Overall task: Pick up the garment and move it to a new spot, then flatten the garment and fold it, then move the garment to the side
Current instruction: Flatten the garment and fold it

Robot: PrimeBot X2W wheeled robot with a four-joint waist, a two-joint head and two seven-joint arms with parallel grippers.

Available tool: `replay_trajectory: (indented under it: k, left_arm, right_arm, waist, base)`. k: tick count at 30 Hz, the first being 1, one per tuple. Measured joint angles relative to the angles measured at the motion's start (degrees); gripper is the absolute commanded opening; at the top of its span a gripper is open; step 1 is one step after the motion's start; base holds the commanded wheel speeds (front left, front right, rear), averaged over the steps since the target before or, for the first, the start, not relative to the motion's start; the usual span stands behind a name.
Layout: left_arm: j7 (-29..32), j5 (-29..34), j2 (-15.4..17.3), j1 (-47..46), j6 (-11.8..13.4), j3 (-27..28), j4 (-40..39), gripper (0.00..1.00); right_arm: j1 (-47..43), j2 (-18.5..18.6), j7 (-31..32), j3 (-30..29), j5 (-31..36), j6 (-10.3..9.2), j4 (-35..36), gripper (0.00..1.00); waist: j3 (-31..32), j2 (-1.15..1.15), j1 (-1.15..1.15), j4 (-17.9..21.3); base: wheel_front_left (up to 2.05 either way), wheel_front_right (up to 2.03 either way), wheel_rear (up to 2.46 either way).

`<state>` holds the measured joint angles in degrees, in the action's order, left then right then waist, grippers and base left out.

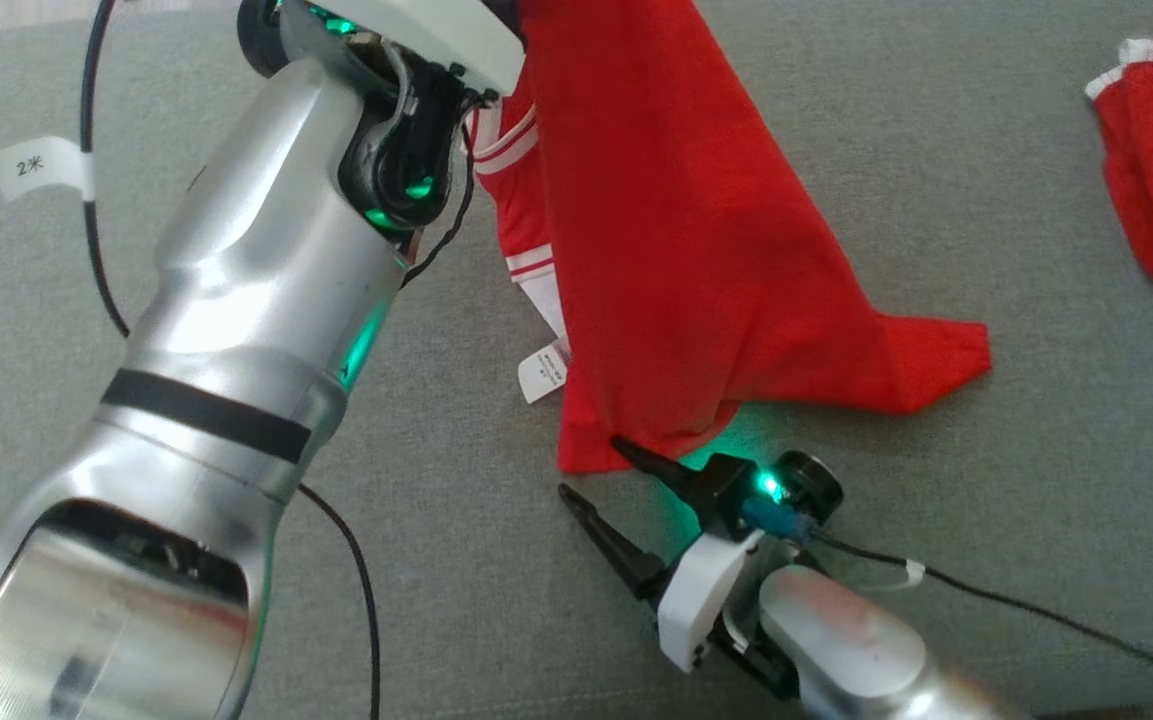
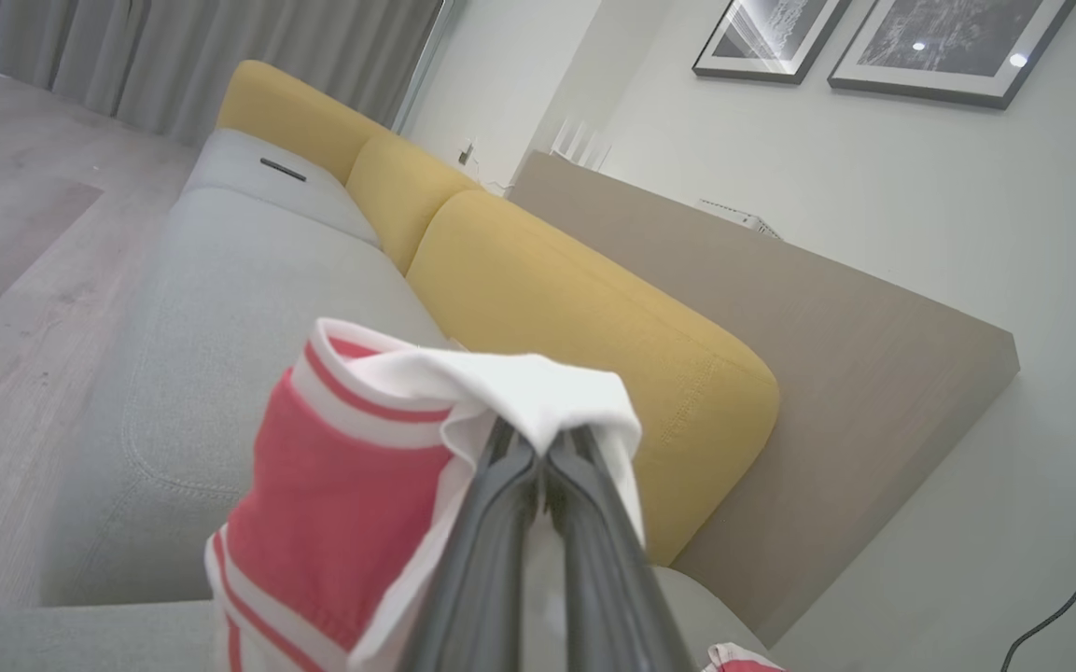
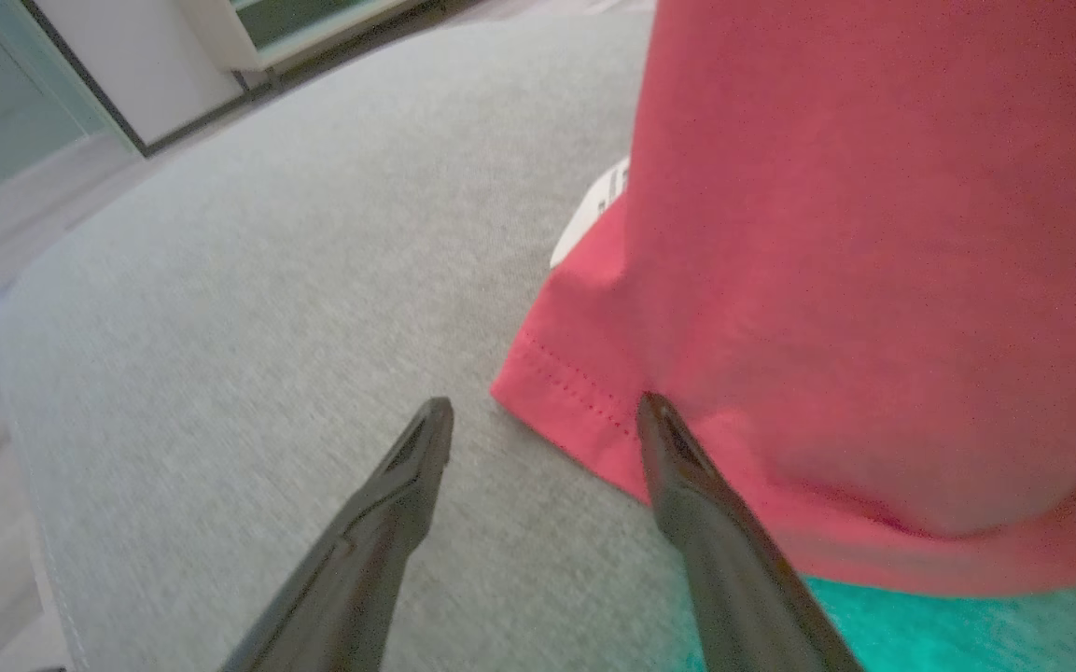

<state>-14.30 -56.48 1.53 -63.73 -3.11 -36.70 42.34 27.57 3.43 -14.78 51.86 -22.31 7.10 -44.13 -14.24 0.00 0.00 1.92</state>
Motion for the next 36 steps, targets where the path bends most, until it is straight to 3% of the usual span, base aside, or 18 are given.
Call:
replay_trajectory:
  k: [4,5,6,7,11,17,23,29,36]
  left_arm:
    - [-0.01,1.23,0.0,0.0,-0.07,0.62,-0.2,0.0]
    - [0.0,1.46,0.0,0.02,-0.29,0.69,-0.19,0.0]
    - [0.0,1.53,0.0,0.03,-0.43,0.77,-0.18,0.0]
    - [-0.01,1.68,0.0,0.03,-0.45,0.97,-0.11,0.0]
    - [-0.01,3.79,0.01,0.07,-0.96,3.47,1.15,0.0]
    - [-0.19,5.06,0.51,0.22,-2.05,8.48,3.35,0.0]
    - [-0.19,4.7,1.99,0.09,-3.09,11.66,6.03,0.0]
    - [1.02,0.8,2.87,-2.19,-3.78,13.63,8.13,0.0]
    - [3.96,-4.67,2.93,-6.61,-3.99,15.13,6.66,0.0]
  right_arm:
    - [2.32,-0.15,0.1,0.4,1.3,0.01,-2.71,1.0]
    - [2.58,-0.14,0.1,0.47,1.29,0.01,-2.93,0.8]
    - [2.62,-0.15,0.1,0.32,1.33,0.01,-3.04,0.46]
    - [2.63,-0.19,0.09,-0.33,1.83,0.01,-3.25,0.0]
    - [2.56,-0.14,0.15,-7.93,5.88,0.01,-3.07,0.0]
    - [-0.71,0.12,0.14,-28.27,15.69,0.01,12.22,0.0]
    - [-2.88,1.66,0.15,-40.42,20.45,0.01,21.53,0.0]
    - [10.63,7.32,3.66,-46.15,20.43,0.0,22.96,0.0]
    - [22.32,13.1,5.21,-46.49,18.61,0.0,15.38,0.0]
  waist:
    - [-0.26,0.0,0.0,-0.7]
    - [-0.27,0.0,0.0,-0.88]
    - [-0.25,0.0,0.0,-1.06]
    - [-0.21,0.0,0.0,-1.19]
    - [0.44,0.0,0.0,-1.07]
    - [2.69,0.0,0.0,0.0]
    - [5.29,0.0,0.0,0.98]
    - [6.68,0.0,0.0,0.54]
    - [6.35,0.0,0.0,-1.37]
  base:
    - [0.0,0.0,0.0]
    - [0.0,0.0,0.0]
    - [0.0,0.0,0.0]
    - [0.0,0.0,0.0]
    - [0.0,0.0,0.0]
    - [0.0,0.0,0.0]
    - [0.0,0.0,0.0]
    - [0.0,0.0,0.0]
    - [0.0,0.0,0.0]
